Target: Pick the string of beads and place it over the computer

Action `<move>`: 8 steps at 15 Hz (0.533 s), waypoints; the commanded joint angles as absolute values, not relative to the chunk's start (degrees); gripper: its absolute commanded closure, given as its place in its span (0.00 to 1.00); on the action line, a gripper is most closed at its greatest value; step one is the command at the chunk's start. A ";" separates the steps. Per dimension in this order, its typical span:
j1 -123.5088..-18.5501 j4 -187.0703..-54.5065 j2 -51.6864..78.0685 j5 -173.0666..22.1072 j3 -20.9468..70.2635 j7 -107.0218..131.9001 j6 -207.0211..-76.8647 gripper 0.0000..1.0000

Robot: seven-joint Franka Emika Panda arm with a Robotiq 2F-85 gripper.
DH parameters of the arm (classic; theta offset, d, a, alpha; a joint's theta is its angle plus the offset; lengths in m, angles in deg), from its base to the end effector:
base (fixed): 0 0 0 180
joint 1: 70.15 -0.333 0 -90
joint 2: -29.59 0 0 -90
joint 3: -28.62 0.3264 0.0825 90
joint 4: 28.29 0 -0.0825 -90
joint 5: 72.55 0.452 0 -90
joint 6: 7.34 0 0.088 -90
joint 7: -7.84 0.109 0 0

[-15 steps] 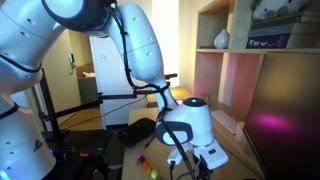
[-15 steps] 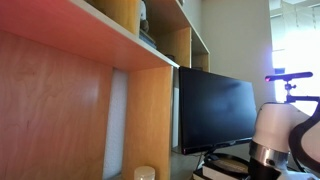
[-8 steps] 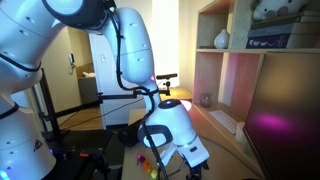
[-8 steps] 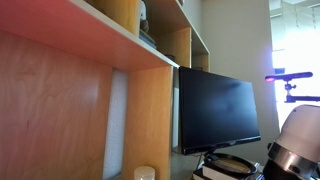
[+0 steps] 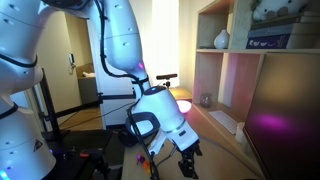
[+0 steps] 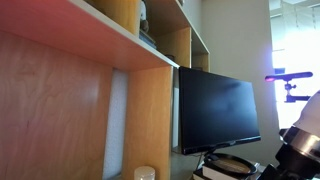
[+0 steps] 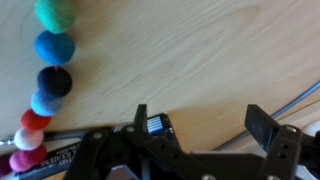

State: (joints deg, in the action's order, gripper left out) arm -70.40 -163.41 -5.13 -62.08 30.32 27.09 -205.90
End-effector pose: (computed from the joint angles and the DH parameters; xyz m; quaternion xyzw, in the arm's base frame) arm 0.5426 -0.0014 0.0701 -0.9391 0.2396 -0.2419 0.0461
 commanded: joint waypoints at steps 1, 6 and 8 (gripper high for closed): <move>-69.57 -168.54 0.75 -61.20 31.03 24.99 -205.72 0.00; -69.72 -165.34 -2.67 -60.72 31.16 25.46 -205.64 0.00; -69.72 -165.34 -2.80 -60.72 31.18 25.46 -205.64 0.00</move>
